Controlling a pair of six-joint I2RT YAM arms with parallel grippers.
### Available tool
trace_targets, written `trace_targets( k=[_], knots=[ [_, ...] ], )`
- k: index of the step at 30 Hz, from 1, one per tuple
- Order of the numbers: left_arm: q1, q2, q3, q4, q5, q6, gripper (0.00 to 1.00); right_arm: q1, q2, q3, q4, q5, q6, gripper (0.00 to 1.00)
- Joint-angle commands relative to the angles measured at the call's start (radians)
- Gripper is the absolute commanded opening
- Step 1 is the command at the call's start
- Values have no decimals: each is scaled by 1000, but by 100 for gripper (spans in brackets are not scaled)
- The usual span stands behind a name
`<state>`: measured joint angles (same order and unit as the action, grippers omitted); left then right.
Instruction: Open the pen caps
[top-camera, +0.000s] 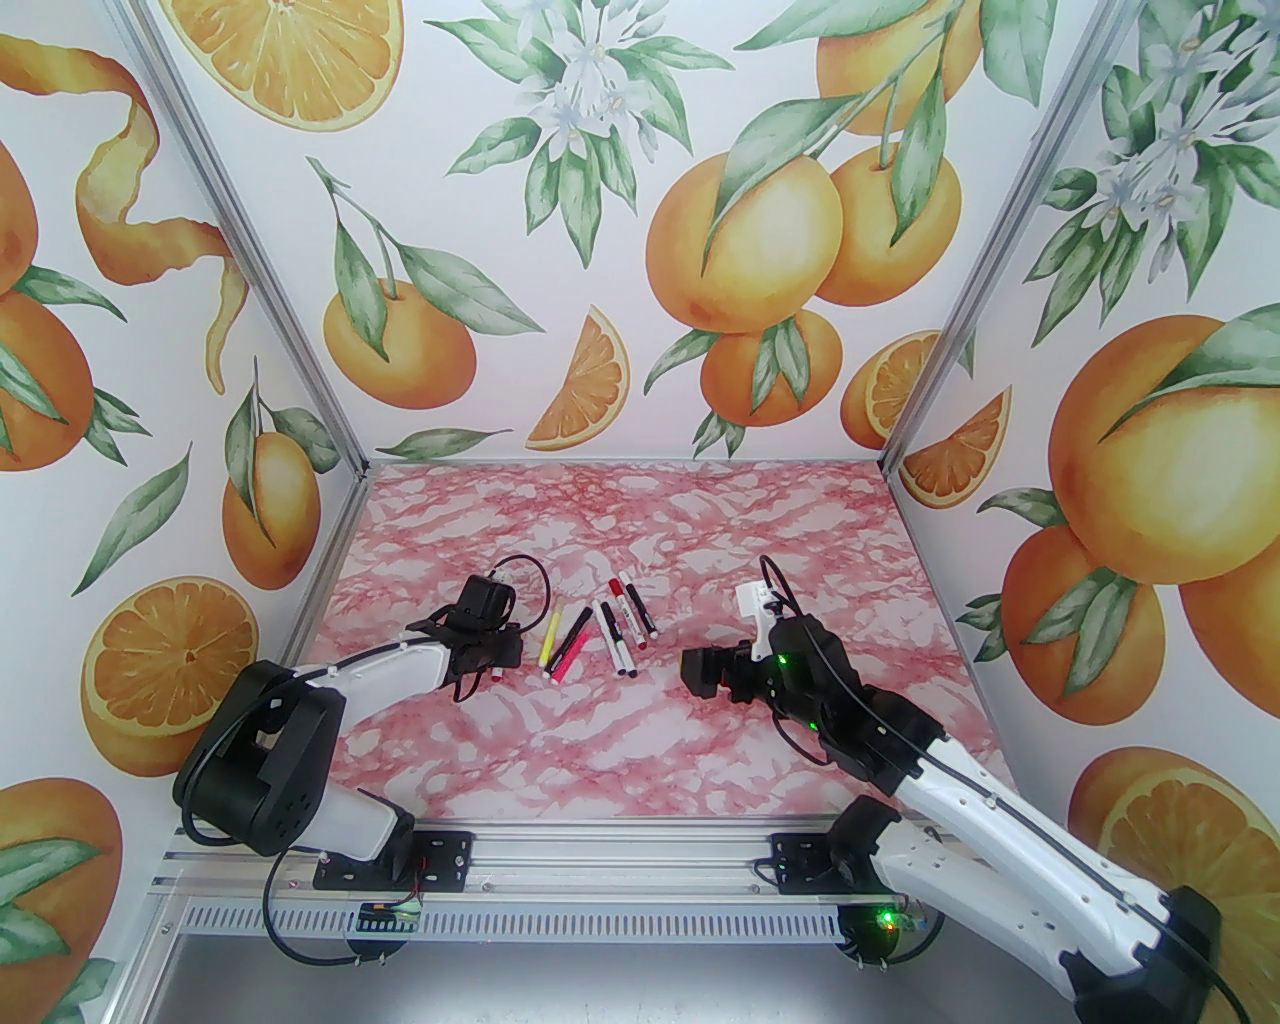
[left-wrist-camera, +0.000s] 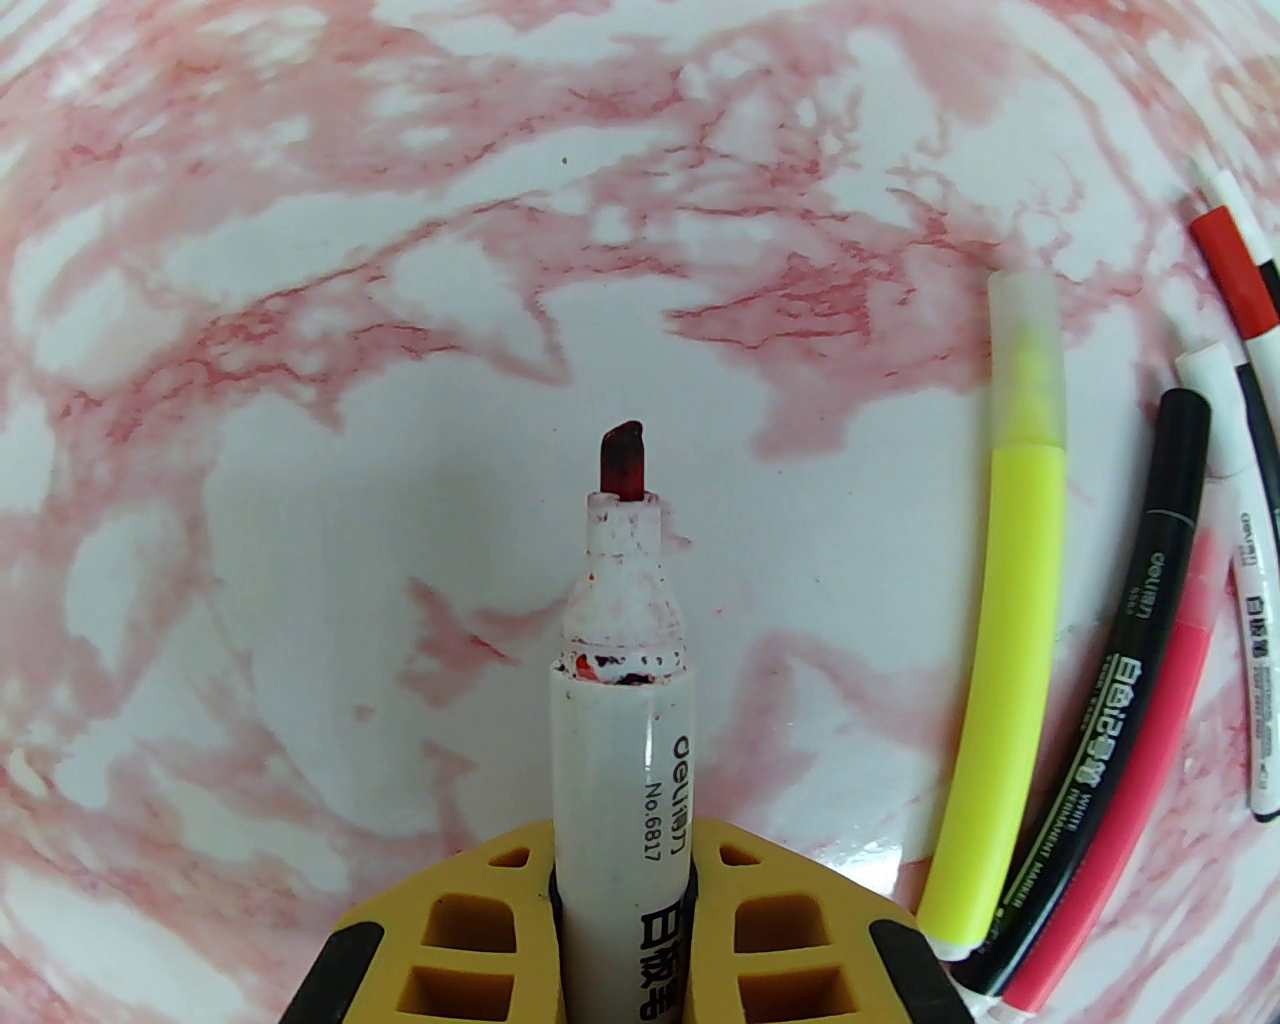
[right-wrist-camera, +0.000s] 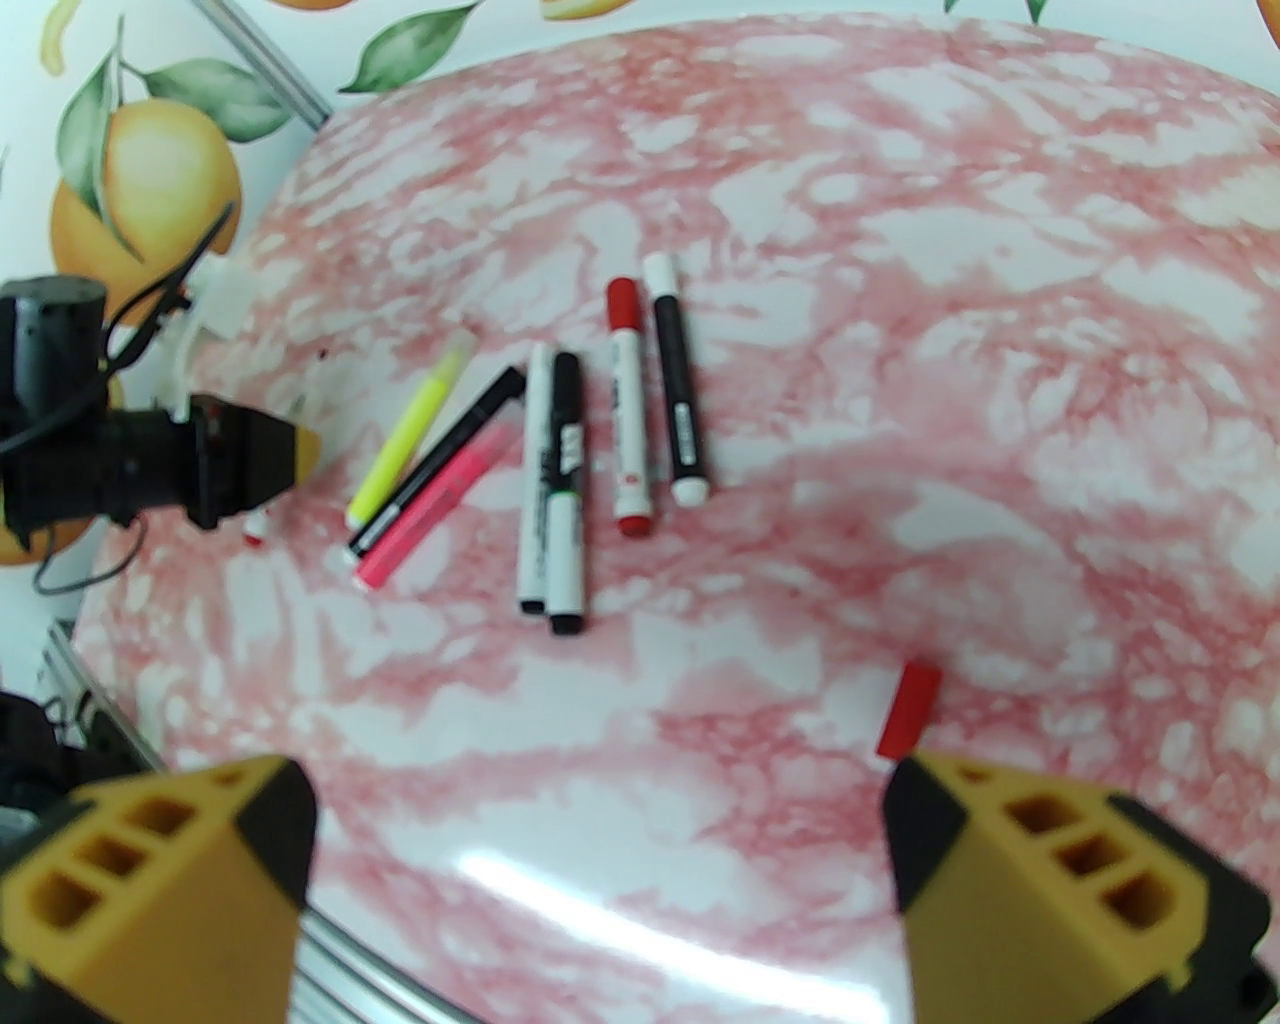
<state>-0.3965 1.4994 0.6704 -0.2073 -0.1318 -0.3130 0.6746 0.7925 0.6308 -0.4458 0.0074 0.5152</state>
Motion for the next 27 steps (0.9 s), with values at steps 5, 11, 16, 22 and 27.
trace_targets(
  k=[5,11,16,22,27],
  knots=[
    [-13,30,33,26,-36,6,16,7,2,-8,16,10,6,100],
    [-22,44,42,14,-59,3,25,7,-8,-4,-3,17,3,100],
    [-25,45,47,0,-73,-9,32,6,-18,-4,-4,16,5,100],
    [-25,35,46,-7,-73,-12,34,7,-20,-2,-4,19,5,100],
    [-25,13,55,-17,-42,-18,37,8,-23,-8,8,13,9,100]
  ],
)
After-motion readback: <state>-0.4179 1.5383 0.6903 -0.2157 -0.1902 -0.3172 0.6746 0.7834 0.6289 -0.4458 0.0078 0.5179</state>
